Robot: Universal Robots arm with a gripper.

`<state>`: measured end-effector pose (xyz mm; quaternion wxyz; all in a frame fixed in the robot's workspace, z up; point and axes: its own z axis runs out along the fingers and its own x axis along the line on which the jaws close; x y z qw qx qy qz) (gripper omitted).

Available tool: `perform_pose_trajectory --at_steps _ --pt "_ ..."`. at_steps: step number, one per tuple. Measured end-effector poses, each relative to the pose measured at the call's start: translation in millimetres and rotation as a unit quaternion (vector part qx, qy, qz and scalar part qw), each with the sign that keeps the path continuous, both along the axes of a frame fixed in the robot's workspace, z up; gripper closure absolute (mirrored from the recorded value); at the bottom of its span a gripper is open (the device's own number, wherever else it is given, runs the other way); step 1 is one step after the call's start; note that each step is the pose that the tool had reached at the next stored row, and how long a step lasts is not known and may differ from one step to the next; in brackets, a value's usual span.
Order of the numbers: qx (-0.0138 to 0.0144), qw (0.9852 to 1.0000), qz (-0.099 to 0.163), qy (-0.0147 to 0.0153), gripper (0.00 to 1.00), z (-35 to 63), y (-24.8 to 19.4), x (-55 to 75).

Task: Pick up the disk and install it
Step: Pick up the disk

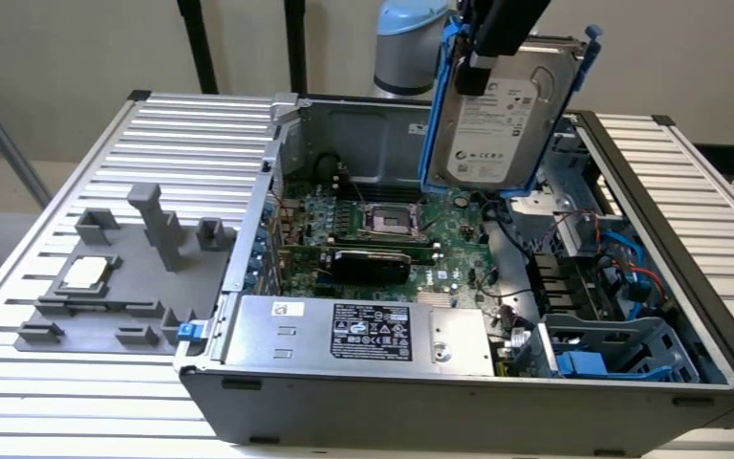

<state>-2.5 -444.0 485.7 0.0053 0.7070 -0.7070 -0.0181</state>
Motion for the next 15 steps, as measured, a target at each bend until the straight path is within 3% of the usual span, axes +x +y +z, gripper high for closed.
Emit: perform_pose_trajectory --at_steps 11,12,15 --pt "0.0 1.0 0.0 0.0 0.67 0.0 -29.4 12.0" --pt "0.0 1.0 0.0 0.0 0.67 -0.1 -34.9 14.7" --pt "0.0 1.0 0.0 0.0 0.67 0.0 -43.3 19.5"
